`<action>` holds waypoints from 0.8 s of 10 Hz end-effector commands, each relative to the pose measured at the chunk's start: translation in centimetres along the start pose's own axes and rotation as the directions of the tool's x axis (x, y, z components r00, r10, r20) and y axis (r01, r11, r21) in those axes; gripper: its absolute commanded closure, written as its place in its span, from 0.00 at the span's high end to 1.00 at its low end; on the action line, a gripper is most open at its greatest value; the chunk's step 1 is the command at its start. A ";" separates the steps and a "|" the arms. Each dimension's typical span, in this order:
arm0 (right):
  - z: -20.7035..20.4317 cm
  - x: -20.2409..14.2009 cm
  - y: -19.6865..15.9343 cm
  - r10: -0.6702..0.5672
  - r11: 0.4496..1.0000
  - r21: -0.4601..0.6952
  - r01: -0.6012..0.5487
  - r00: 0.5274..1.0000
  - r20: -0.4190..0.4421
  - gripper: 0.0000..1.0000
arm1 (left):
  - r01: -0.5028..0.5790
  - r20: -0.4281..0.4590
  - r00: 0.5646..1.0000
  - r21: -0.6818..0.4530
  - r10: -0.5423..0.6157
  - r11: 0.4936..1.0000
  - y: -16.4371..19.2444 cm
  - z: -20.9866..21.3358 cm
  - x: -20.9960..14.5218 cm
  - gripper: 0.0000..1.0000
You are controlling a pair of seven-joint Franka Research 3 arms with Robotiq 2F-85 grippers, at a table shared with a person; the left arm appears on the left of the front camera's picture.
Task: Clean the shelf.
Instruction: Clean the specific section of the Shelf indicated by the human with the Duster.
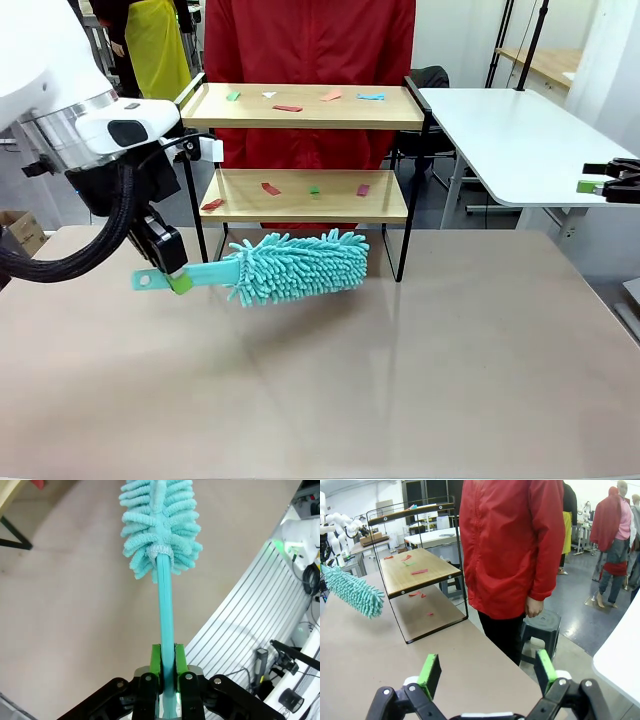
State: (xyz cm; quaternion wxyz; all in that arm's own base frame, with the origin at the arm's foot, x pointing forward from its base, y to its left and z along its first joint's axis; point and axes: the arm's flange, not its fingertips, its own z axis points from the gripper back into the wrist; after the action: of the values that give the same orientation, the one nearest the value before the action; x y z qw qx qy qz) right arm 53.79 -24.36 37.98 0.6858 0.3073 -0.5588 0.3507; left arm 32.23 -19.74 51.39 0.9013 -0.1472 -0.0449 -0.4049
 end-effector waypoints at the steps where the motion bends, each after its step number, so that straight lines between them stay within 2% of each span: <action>1: -0.2 0.9 0.1 -0.012 1.000 -0.015 0.012 1.000 -0.009 1.00 | -0.004 0.008 1.000 0.021 0.004 1.000 -0.6 0.5 -0.4 0.13; 2: -0.2 0.9 0.1 -0.012 1.000 -0.015 0.012 1.000 -0.009 1.00 | 0.000 0.000 1.000 0.000 0.000 1.000 0.0 0.0 0.0 0.13; 3: -0.2 0.9 0.1 -0.012 1.000 -0.015 0.012 1.000 -0.009 1.00 | -0.013 -0.037 0.999 0.057 0.015 0.998 -1.4 -1.1 1.9 0.13; 5: -0.2 0.9 0.1 -0.012 1.000 -0.015 0.012 1.000 -0.009 1.00 | -0.042 -0.043 0.998 0.083 0.045 0.996 -3.1 -3.1 3.1 0.13; 6: -0.2 0.9 0.1 -0.012 1.000 -0.015 0.012 1.000 -0.009 1.00 | -0.079 -0.007 0.997 0.070 0.080 0.994 -3.9 -4.3 3.4 0.13; 8: -0.2 0.9 0.1 -0.012 1.000 -0.015 0.012 1.000 -0.009 1.00 | -0.171 0.067 0.984 0.124 0.164 0.977 -5.3 -5.6 4.6 0.13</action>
State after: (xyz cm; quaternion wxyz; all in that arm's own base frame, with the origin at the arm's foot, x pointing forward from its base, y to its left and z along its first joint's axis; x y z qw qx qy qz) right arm 53.79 -24.37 37.99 0.6858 0.3072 -0.5589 0.3506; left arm 31.28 -27.30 48.45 0.9281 -0.1098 -0.0582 -0.3510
